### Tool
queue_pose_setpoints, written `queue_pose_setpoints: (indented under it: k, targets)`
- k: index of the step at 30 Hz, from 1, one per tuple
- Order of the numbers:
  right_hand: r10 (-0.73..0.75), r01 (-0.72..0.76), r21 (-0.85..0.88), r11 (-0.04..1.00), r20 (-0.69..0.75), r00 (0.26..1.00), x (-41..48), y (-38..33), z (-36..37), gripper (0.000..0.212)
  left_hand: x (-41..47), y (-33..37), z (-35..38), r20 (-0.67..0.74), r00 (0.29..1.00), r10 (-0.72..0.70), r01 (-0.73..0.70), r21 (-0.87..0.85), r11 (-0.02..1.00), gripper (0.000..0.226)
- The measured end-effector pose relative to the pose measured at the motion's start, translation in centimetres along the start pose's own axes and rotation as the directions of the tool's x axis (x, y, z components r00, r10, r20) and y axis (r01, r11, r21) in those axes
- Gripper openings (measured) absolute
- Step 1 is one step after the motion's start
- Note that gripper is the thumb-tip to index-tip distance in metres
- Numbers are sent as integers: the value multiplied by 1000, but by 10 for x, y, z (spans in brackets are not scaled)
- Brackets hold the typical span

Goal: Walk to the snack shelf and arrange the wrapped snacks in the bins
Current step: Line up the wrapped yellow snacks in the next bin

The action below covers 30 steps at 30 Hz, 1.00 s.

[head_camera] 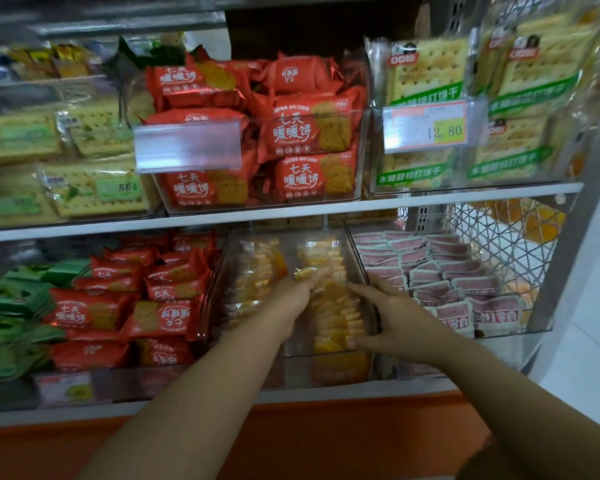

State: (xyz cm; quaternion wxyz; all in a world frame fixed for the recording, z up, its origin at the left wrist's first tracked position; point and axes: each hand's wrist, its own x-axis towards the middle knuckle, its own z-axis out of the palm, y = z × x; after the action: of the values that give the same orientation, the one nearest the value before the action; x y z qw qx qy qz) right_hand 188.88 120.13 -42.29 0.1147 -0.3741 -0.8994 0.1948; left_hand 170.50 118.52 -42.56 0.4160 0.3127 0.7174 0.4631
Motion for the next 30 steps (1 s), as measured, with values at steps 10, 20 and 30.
queue_pose_setpoints:
  k: [10, 20, 30]
  targets:
    - [-55, 55, 29, 998, 24, 998, 16, 10, 1, 103, 25, 0, 20, -73, 996, 48, -48, 2, 999, 91]
    - [-67, 66, 42, 997, 20, 998, 20, 13, 1, 106, 32, -6, 24, 57, 996, 72, -77, 86, 993, 30]
    - [-58, 58, 23, 998, 37, 998, 21, 11, -3, 108, 31, -2, 20, 192, 981, 31, -62, 159, 985, 58]
